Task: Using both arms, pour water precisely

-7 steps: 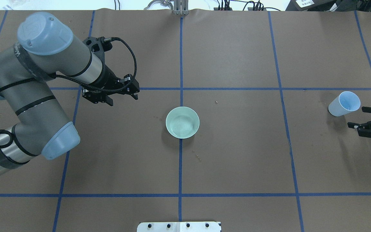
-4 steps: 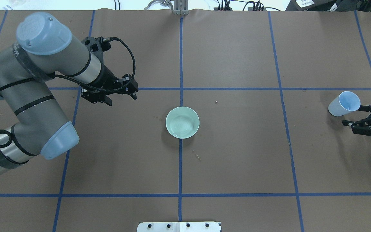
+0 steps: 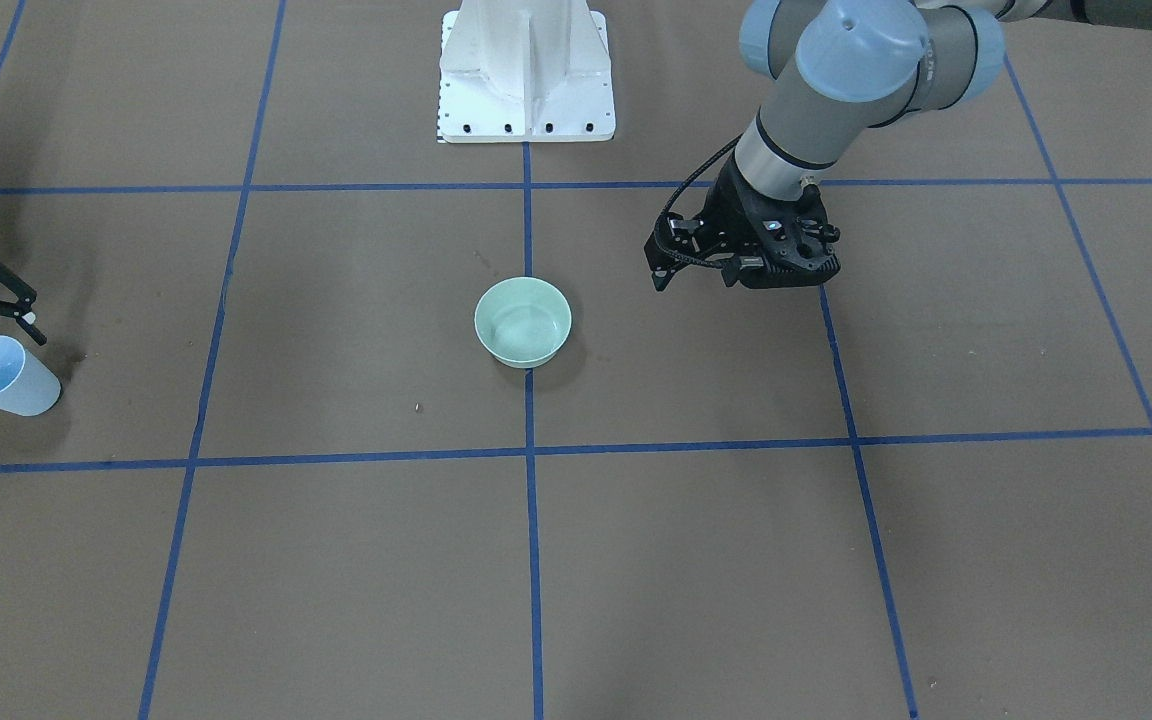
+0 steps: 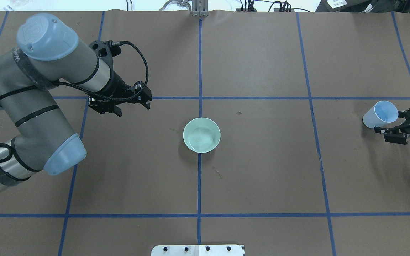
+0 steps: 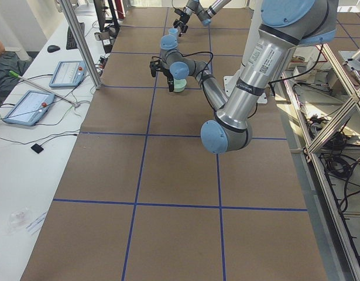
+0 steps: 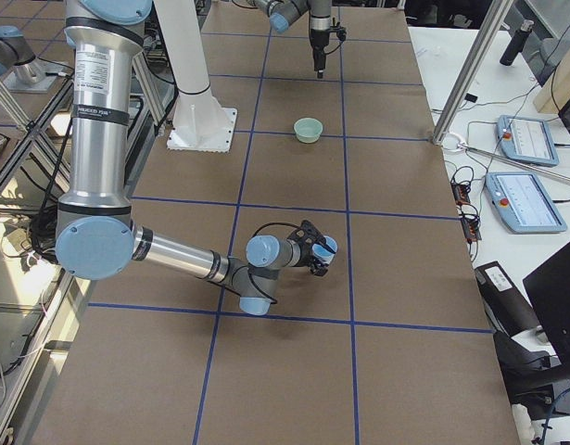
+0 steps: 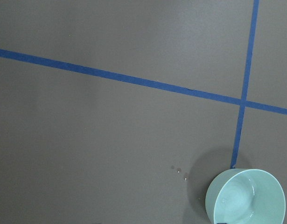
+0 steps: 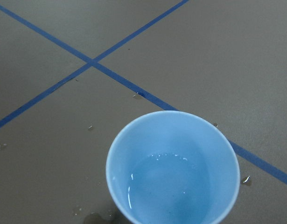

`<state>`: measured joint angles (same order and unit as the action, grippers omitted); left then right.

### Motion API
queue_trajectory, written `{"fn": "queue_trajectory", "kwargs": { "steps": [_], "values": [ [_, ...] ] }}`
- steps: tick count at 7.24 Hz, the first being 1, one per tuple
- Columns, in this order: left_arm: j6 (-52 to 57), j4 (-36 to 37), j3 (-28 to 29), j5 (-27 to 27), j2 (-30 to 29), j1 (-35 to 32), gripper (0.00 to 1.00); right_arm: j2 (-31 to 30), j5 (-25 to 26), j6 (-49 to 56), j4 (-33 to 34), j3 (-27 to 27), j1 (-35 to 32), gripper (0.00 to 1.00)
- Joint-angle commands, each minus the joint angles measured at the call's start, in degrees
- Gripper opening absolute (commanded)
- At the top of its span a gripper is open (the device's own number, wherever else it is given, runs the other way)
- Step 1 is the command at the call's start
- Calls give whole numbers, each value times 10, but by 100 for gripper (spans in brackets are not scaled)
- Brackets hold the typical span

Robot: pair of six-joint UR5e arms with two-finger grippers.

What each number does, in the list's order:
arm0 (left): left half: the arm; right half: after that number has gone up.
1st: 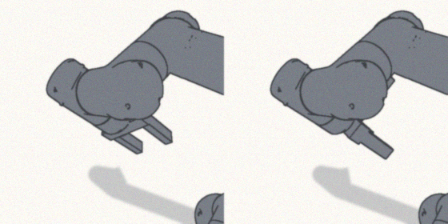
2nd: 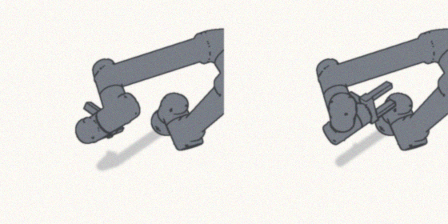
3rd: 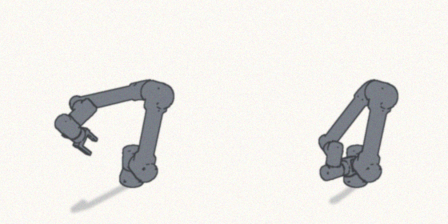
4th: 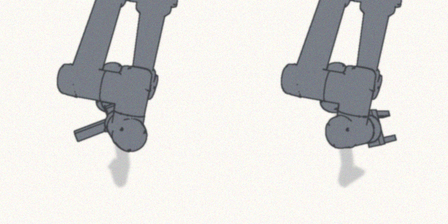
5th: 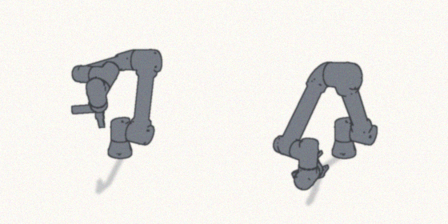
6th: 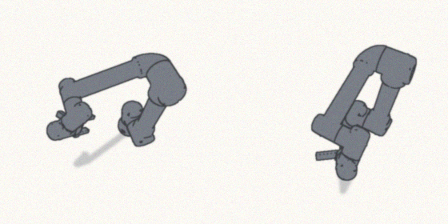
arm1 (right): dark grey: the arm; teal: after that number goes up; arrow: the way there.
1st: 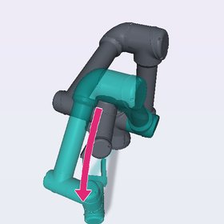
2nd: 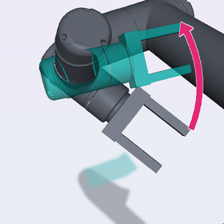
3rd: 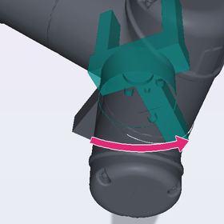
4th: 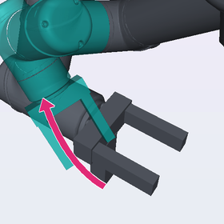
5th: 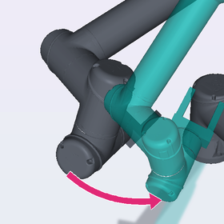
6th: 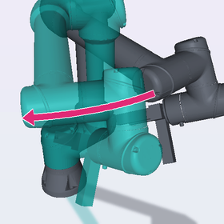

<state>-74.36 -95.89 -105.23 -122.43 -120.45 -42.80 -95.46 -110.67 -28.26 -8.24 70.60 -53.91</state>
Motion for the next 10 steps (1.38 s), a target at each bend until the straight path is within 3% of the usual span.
{"fn": "queue_trajectory", "kwargs": {
  "steps": [1, 6, 7, 8, 9, 10],
  "values": [
    [0, 0, 0, 0, 1, 0, 89, 13, 3, -12, 2, -4, 3, 99],
    [0, 0, -1, 0, 2, 0, 89, 23, 18, -11, 2, -16, 6, 96],
    [0, 0, -1, 0, 1, 0, 89, 23, 18, -11, 2, -17, 6, 78],
    [-1, 0, -1, 0, 1, 0, 89, 23, 17, -12, 1, -16, 6, 48],
    [0, 0, -1, 0, 1, 0, 89, 23, 16, -12, -1, -14, 6, 26],
    [-1, 0, -4, 0, 1, 0, 89, 23, 12, -12, 4, 0, 6, 9]
  ]
}}
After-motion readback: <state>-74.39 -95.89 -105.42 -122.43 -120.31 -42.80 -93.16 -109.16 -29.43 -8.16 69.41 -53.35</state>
